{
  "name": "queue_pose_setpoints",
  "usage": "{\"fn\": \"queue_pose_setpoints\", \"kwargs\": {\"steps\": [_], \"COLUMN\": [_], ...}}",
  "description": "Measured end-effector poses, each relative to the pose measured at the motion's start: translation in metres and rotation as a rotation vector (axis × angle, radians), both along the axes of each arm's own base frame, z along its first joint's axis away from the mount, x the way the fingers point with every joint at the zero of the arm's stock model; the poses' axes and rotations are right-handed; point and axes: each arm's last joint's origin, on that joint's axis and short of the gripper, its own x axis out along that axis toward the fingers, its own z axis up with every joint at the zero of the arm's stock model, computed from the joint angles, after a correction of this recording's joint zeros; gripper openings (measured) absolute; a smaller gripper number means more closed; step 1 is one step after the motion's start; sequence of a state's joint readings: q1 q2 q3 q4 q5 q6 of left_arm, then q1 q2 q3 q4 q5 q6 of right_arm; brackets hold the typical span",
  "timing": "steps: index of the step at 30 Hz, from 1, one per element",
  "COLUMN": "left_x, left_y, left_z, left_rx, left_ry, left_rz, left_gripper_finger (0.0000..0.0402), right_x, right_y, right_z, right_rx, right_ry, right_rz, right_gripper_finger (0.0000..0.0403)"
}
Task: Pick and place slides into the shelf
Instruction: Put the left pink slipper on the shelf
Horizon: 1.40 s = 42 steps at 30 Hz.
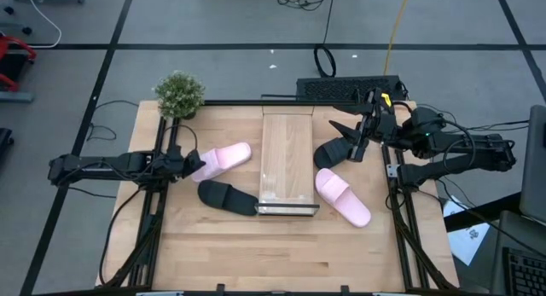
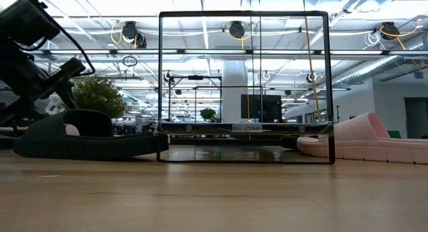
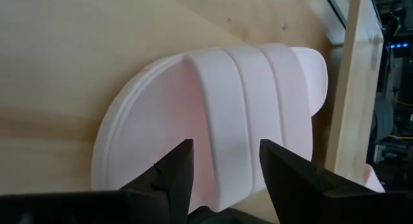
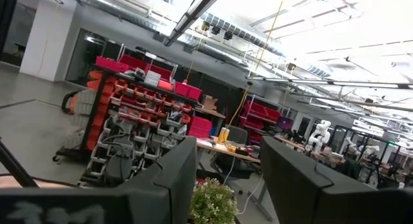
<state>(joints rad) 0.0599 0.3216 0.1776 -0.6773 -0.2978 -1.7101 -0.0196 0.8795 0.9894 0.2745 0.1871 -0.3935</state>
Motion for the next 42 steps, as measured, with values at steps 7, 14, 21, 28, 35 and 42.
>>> {"fn": "queue_pose_setpoints", "kwargs": {"steps": [7, 14, 21, 28, 35, 42], "left_x": [0.004, 0.007, 0.018, 0.031, 0.042, 0.043], "left_y": [0.002, 0.005, 0.007, 0.008, 0.01, 0.013], "left_z": [0.003, 0.002, 0.0, -0.004, -0.005, -0.004], "left_rx": [0.016, 0.036, 0.035, 0.035, 0.117, 0.176], "left_ry": [-0.042, -0.018, -0.002, 0.015, 0.016, 0.019], "left_rz": [0.014, 0.022, 0.018, 0.008, -0.014, 0.009], "left_gripper_finger": [0.0173, 0.0173, 0.0173, 0.0171, 0.007, 0.0006], "right_x": [0.0, 0.002, 0.003, 0.003, 0.003, 0.003], "right_y": [0.0, 0.0, 0.0, 0.0, 0.0, 0.0], "right_z": [0.0, -0.001, -0.002, -0.002, -0.002, -0.003], "right_rx": [-0.015, -0.015, -0.015, -0.013, -0.011, -0.011], "right_ry": [0.004, 0.01, 0.012, 0.012, 0.015, 0.022], "right_rz": [-0.004, -0.004, -0.004, -0.004, -0.003, -0.003], "right_gripper_finger": [0.0162, 0.0162, 0.0162, 0.0162, 0.0162, 0.0162]}}
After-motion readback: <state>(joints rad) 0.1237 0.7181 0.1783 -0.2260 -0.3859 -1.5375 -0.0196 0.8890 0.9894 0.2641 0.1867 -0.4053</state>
